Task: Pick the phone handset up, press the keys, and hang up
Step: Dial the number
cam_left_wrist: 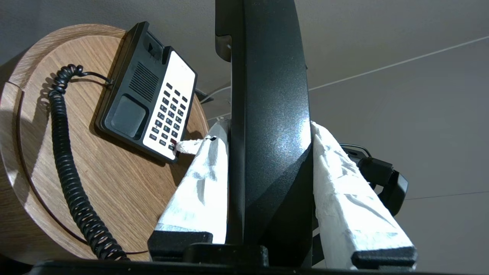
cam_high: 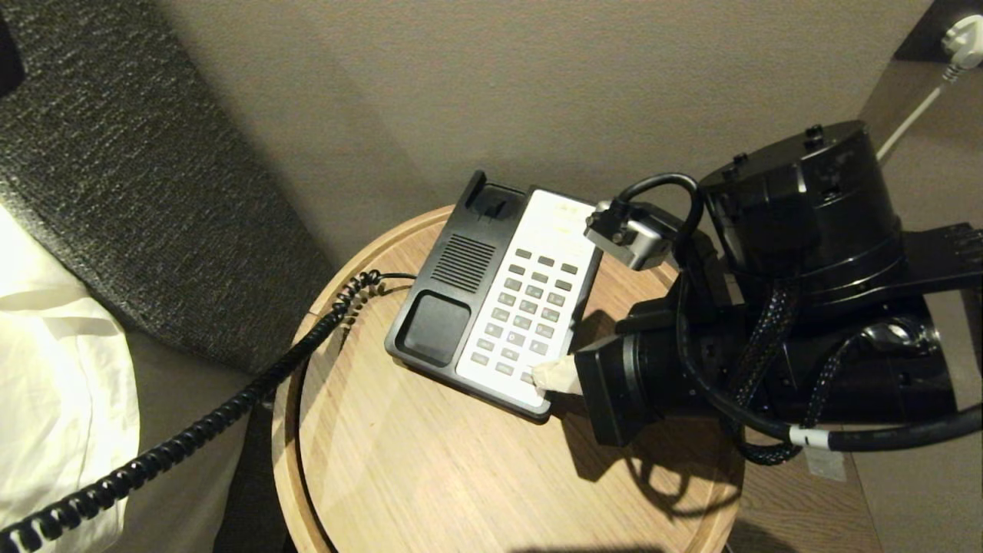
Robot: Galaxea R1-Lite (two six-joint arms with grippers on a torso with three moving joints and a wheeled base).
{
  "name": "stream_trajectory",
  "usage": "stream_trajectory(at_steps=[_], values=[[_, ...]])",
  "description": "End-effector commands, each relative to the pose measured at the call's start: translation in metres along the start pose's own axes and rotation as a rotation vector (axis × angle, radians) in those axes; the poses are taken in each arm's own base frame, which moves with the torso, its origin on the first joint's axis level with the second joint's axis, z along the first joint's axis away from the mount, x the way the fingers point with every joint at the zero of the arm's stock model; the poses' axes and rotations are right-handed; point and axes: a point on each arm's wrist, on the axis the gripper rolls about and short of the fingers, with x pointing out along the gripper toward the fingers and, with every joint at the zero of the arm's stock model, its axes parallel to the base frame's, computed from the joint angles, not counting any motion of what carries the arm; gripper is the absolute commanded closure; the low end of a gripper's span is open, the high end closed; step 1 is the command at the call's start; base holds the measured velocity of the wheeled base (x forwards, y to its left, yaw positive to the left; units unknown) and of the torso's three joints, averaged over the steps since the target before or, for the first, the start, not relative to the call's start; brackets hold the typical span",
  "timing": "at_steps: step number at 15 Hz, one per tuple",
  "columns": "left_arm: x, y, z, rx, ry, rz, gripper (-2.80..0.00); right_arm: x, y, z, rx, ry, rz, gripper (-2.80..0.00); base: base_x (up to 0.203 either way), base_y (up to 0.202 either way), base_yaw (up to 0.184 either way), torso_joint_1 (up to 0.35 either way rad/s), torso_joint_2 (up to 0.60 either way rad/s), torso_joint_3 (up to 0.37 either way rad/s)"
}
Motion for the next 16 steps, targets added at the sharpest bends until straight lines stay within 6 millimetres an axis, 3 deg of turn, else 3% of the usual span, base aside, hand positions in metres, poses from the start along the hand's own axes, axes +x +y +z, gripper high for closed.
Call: stream_trajectory(at_steps=[1,11,16], values=[[-0.001,0.0,0.0,-0.005,0.0,0.0,0.0,0.004,0.0,-0.001,0.001,0.01,-0.003,0.0,0.0,0.0,0.0,0.0,0.0,0.0],[-0.003,0.0,0.0,-0.005,-0.004,-0.004,0.0,0.014,-0.002,-0.003,0.001,0.018,-0.017,0.0,0.0,0.0,0.0,0.0,0.0,0.0],[0.002,0.005,-0.005,-0.003,0.023,0.021,0.0,-0.002,0.0,0.003,0.006,-0.021,-0.003,0.0,0.0,0.0,0.0,0.0,0.0,0.0]])
